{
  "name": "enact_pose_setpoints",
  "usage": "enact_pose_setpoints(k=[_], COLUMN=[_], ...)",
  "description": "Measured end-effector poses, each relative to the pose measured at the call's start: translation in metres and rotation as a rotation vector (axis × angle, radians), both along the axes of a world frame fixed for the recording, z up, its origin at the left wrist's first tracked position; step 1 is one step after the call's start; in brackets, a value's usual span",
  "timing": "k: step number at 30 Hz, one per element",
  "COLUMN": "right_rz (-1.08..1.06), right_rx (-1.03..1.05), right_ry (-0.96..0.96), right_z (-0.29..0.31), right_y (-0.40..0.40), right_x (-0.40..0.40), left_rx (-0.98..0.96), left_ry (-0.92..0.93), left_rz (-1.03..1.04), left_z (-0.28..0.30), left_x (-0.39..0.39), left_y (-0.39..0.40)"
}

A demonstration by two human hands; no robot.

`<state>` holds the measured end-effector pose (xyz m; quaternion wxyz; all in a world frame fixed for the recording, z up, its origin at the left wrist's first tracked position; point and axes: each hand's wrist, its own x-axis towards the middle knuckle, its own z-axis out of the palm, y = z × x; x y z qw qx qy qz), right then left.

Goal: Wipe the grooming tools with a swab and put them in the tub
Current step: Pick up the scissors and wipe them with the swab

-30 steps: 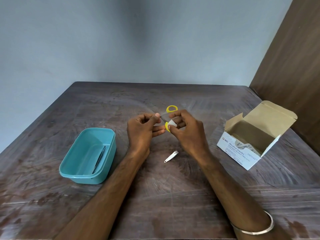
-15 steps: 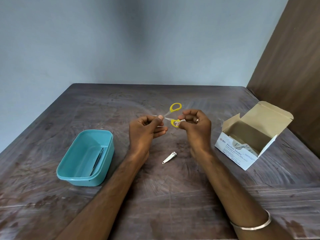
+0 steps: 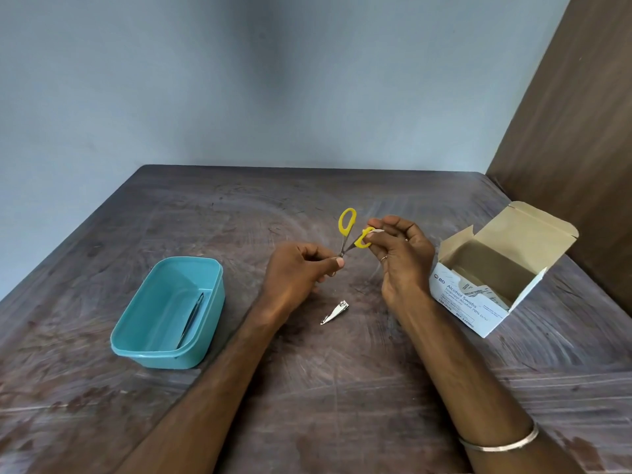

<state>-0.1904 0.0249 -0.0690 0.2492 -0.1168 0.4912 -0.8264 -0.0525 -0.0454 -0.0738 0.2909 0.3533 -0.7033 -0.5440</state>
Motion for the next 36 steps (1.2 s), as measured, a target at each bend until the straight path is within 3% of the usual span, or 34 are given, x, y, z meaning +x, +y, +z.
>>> enact_pose_setpoints(k=[9, 21, 27, 36], right_rz=[0.038, 0.313, 0.371, 0.133], right_rx=[0.013, -0.067, -0.084, 0.057], right_ry=[0.023, -0.282, -0.255, -0.004], right_z=[-0.003, -0.001, 0.001, 0.001], right_y=[-0.002, -0.003, 0.001, -0.001], right_x=[0.004, 0.008, 0.009, 0.008], left_rx=[-0.349, -0.547, -0.48, -0.276], left_ry=[-0.126, -0.115, -0.079, 0.013], left_rz=[0.068, 0.174, 0.189, 0.158], left_z=[-0.003, -0.004, -0.001, -0.006], left_x=[-0.002, -0.003, -0.003, -0.004], left_y=[0.002, 0.008, 0.006, 0.001])
